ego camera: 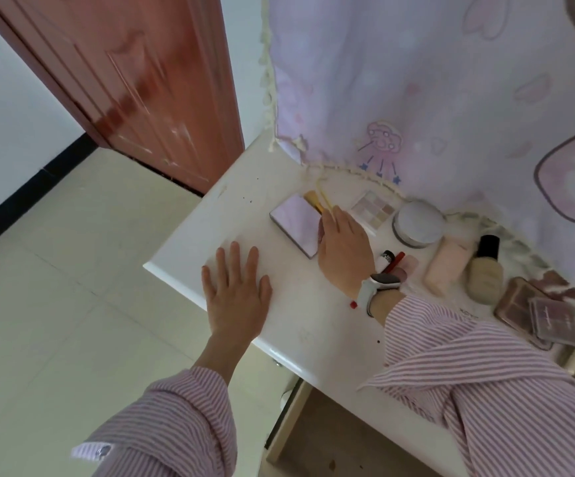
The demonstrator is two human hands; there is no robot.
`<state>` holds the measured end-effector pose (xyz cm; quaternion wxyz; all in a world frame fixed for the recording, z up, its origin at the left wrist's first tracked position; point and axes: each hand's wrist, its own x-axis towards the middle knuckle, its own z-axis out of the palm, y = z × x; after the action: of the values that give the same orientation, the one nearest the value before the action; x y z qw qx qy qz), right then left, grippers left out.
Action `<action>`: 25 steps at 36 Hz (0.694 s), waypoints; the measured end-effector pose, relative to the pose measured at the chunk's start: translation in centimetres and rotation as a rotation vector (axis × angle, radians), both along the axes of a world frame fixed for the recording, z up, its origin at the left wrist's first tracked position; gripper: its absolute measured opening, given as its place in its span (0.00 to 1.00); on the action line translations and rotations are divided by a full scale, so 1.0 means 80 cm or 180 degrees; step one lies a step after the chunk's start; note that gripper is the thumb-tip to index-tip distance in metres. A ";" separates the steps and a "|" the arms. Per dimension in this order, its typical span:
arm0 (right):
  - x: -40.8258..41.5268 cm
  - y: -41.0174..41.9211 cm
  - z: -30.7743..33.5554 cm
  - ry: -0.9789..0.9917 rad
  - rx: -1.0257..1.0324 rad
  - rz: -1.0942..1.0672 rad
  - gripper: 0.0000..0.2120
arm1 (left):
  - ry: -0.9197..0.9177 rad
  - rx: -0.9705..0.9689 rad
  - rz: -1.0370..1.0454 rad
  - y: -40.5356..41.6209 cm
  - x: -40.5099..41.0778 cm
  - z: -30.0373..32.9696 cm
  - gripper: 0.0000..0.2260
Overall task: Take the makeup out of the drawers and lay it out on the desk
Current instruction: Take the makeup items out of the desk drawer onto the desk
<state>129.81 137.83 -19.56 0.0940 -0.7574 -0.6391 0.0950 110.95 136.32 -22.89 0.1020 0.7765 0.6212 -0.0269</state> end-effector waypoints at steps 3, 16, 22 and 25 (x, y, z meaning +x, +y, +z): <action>-0.004 -0.040 0.020 0.0506 0.0380 -0.0027 0.19 | -0.0217 -0.0207 0.0052 -0.019 0.005 0.013 0.24; -0.015 -0.429 0.030 0.0815 0.0817 -0.0751 0.19 | -0.1289 0.0347 -0.0839 -0.283 0.006 0.018 0.18; -0.031 -0.606 -0.012 0.0447 0.0081 -0.1365 0.12 | -0.1075 -0.0068 -0.1537 -0.386 -0.011 0.001 0.14; -0.027 -0.663 -0.026 0.0308 -0.0306 -0.1511 0.15 | -0.0815 -0.0181 -0.1894 -0.414 -0.012 -0.005 0.18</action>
<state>127.61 84.78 -21.66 0.1081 -0.8845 -0.4327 0.1367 110.02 103.17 -23.28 0.1887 0.9179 0.3481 0.0251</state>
